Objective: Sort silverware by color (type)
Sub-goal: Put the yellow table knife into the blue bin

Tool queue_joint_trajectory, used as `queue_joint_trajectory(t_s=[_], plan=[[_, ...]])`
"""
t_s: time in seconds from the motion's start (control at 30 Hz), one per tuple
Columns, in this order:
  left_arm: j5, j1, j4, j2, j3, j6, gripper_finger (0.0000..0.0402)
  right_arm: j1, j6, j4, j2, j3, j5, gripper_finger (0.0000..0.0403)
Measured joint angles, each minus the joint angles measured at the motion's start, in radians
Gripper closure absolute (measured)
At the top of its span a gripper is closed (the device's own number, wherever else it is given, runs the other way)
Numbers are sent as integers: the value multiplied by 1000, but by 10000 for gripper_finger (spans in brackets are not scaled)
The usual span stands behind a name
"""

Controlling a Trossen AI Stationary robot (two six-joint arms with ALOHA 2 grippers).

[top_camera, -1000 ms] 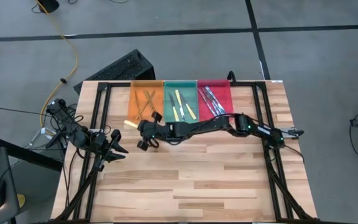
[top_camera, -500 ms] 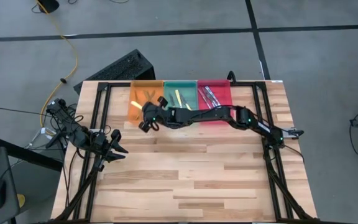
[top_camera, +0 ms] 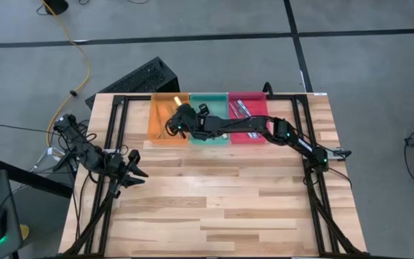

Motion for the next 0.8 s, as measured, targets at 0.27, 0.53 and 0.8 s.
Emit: queue_joint_trajectory(t_s=[0.27, 0.53, 0.8], plan=[[0, 0, 0, 0, 0, 0, 312, -5, 259, -155, 1, 0, 162, 347], [0, 0, 0, 0, 0, 0, 312, -33, 512, -327, 1, 0, 171, 347], [0, 0, 0, 0, 0, 0, 312, -56, 505, -333, 1, 0, 122, 347]])
